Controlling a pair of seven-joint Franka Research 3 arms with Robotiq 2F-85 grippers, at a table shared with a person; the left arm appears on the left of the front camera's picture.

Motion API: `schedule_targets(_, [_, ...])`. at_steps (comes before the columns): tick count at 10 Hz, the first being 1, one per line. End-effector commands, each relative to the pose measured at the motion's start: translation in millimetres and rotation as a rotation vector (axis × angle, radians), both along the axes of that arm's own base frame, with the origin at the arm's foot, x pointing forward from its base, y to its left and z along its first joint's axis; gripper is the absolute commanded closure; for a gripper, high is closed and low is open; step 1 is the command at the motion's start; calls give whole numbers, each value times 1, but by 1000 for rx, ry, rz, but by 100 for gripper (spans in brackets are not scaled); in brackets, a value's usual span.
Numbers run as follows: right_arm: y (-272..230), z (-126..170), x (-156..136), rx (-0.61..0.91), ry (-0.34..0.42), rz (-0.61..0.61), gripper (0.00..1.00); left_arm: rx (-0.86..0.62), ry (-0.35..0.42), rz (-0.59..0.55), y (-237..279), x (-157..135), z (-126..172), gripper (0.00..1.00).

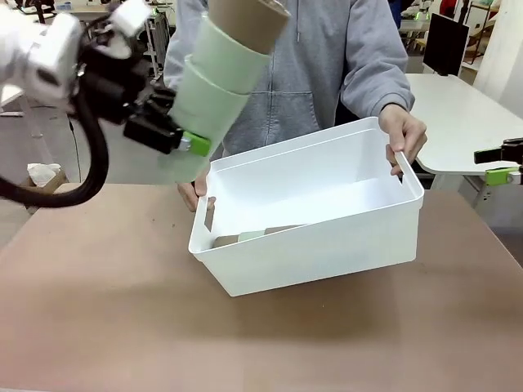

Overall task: Stack the cups and store them in the basket.
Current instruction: Place the stack of Reusable plastic cups into the Pantry Basket.

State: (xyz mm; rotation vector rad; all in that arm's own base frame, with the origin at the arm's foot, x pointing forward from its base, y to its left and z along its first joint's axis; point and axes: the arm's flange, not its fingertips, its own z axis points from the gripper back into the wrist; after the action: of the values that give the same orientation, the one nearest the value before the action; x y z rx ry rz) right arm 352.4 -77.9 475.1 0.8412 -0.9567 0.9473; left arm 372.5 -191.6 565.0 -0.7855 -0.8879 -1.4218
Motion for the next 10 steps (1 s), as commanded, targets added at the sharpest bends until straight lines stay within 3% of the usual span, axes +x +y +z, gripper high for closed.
schedule_targets(1, [-1, 5, 0, 11, 7, -3, 0, 170, 7, 19, -28, 22, 8, 16])
schedule_targets(5, [-1, 5, 0, 11, 7, -3, 0, 400, -13, 87, -100, 39, -10, 16])
schedule_targets(10, [-1, 5, 0, 11, 7, -3, 0, 499, -11, 220, -143, 70, -59, 16])
